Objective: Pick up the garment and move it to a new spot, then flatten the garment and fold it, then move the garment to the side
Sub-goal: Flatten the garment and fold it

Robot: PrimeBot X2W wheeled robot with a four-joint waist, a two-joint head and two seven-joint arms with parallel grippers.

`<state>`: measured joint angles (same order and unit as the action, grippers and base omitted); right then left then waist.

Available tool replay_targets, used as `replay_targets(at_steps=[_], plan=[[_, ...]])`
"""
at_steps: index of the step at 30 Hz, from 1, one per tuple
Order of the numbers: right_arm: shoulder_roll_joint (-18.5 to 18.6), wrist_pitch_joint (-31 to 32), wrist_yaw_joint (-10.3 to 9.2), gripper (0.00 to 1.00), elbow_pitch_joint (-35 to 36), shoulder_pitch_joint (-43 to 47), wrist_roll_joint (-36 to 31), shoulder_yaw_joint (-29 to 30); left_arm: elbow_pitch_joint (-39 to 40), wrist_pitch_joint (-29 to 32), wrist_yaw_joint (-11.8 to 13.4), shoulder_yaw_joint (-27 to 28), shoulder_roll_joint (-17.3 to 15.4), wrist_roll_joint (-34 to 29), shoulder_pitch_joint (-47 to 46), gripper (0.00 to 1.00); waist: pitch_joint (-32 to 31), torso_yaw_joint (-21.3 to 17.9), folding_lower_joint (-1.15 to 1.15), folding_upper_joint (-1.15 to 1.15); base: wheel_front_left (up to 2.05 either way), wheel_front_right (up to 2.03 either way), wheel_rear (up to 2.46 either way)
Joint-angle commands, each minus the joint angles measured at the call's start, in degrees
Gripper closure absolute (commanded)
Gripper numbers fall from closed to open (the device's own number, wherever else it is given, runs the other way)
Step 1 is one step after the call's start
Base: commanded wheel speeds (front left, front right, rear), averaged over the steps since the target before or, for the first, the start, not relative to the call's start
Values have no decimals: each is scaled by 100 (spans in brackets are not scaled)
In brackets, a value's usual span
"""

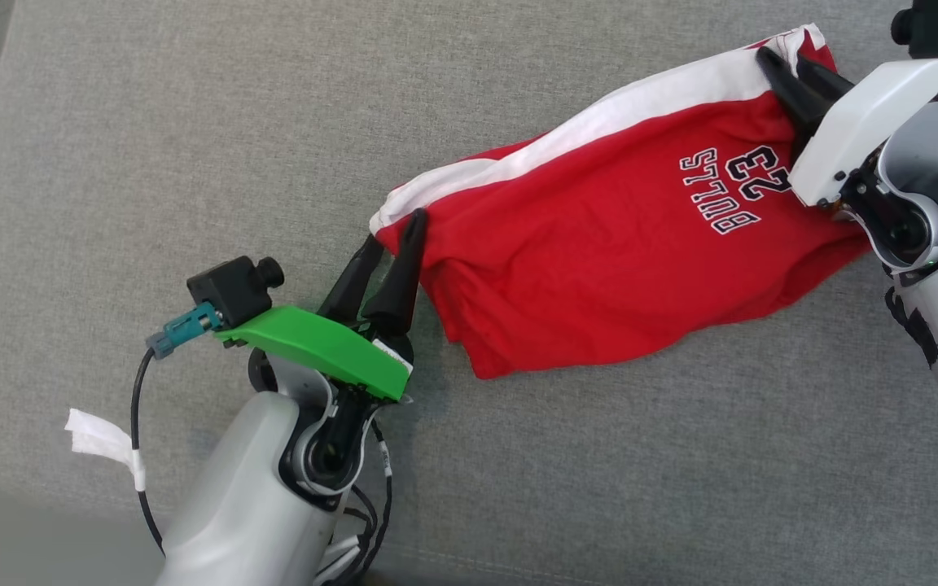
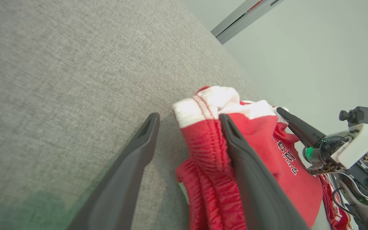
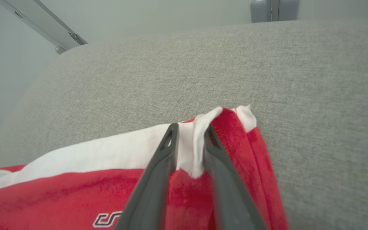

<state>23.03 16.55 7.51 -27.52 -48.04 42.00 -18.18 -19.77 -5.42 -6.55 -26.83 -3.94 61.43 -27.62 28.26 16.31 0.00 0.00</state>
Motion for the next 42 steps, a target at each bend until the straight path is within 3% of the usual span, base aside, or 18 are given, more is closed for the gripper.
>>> replay_targets(at_steps=[1, 6, 9, 13, 19, 27, 28, 29, 33, 42], plan=[[53, -64, -6, 0, -22, -7, -66, -35, -41, -66, -16, -3, -84, -94, -76, 0, -72, -79, 0, 0, 0, 0, 0], [188, -1, -5, 0, 91, 27, -226, -303, 64, -422, 163, -188, -555, -835, 130, 0, -268, -255, 0, 0, 0, 0, 0], [377, 324, -6, 0, 265, 47, -378, -412, 349, -708, 422, -214, -884, -1373, 324, 0, -354, -343, 0, 0, 0, 0, 0], [449, 837, -4, 0, 431, 92, -854, -433, 898, -941, 780, -67, -1070, -1954, 696, 0, -405, -402, 0, 0, 0, 0, 0], [190, 1460, -3, 0, 390, 179, -1678, -106, 1693, -975, 974, 460, -757, -2876, 1210, 0, -301, -317, 0, 0, 0, 0, 0], [-415, 1961, -4, 2, -246, 322, -2345, 408, 1831, -976, 499, 988, -133, -3705, 1598, 0, -172, -120, 0, 0, 0, 0, 0], [-506, 1927, -2, 94, -314, 356, -2315, 549, 1831, -976, 436, 1055, -85, -3795, 1626, 0, -188, -112, 0, 0, 0, 0, 0], [-572, 1898, -3, 100, -364, 393, -2305, 670, 1834, -976, 383, 1111, -57, -3871, 1648, 0, -208, -116, 0, 0, 0, 0, 0], [-808, 1712, -6, 100, -431, 575, -2075, 1260, 1850, -976, 202, 1368, 40, -4078, 1878, 0, -376, -298, 0, 0, 0, 0, 0], [-637, 1256, -8, 100, -418, 982, -1770, 3231, 1820, -977, -1, 1756, 88, -4347, 2457, 0, -788, -853, 0, 0, 0, 0, 0]])
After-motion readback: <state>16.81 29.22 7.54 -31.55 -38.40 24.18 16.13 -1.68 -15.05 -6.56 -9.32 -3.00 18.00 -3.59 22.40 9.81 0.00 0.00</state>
